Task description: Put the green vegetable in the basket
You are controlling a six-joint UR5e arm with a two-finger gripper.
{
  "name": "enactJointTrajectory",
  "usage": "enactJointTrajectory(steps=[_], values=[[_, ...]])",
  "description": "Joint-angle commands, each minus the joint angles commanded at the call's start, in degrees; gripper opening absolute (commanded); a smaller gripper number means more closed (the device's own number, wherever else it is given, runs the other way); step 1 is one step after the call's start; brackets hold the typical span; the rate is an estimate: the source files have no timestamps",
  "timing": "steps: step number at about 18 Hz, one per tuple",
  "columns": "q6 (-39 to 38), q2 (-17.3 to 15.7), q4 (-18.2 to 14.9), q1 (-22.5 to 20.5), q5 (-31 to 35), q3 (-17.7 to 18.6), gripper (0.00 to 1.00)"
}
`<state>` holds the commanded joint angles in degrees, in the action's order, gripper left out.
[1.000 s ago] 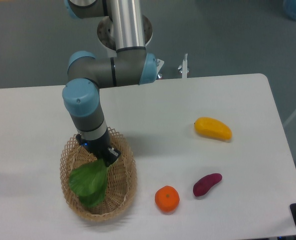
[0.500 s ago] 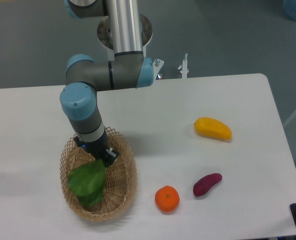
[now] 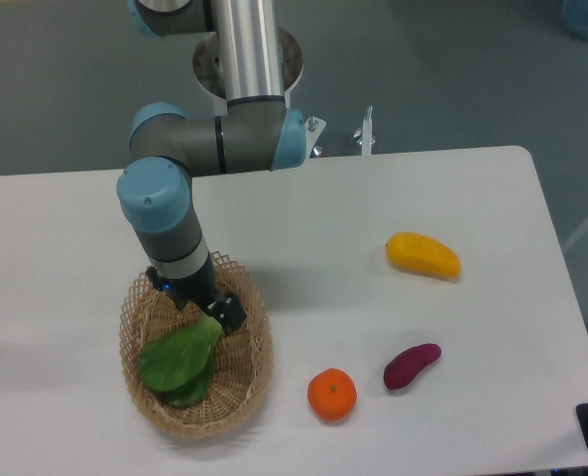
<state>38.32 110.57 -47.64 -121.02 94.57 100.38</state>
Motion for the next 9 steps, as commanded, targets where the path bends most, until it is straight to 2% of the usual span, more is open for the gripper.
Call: enactJointTrajectory(steps=[9], values=[[0.9,-4.1,-0.2,-8.6,-0.5,-6.4,1.0]])
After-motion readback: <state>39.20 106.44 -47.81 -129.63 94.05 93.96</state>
